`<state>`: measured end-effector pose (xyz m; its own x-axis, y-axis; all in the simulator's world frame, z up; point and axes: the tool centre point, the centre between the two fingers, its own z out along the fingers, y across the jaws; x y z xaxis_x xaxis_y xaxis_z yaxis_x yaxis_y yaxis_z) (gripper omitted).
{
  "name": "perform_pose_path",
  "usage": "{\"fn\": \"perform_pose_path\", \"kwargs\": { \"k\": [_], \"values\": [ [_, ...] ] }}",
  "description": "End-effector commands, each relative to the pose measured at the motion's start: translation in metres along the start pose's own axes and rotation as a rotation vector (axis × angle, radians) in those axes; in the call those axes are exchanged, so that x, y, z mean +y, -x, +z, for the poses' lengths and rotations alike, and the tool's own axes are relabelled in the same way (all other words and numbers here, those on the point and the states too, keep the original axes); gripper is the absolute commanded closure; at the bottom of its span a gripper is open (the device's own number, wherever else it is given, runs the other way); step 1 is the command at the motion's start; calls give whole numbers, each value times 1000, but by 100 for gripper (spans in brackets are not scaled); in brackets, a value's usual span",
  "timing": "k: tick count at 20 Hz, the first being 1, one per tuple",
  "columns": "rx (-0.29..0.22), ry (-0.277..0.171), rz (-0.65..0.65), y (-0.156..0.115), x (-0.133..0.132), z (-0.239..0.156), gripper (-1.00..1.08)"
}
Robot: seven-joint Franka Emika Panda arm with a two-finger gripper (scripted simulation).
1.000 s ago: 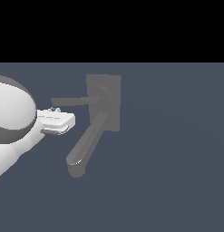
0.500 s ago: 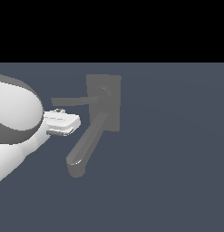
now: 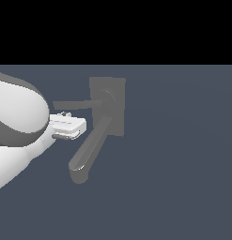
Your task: Turn on the faucet by rotating a designated handle.
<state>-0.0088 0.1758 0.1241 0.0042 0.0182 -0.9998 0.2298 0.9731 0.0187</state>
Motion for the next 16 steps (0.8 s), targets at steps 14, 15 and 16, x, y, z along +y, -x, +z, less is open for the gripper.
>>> {"fn": "perform_pose_path", "kwargs": {
  "k": [14, 15, 16],
  "values": [
    [0, 0, 1, 62, 8, 0, 108],
    [10, -6, -4, 52, 4, 0, 108],
    [10, -6, -4, 55, 3, 0, 108]
  ]
}}
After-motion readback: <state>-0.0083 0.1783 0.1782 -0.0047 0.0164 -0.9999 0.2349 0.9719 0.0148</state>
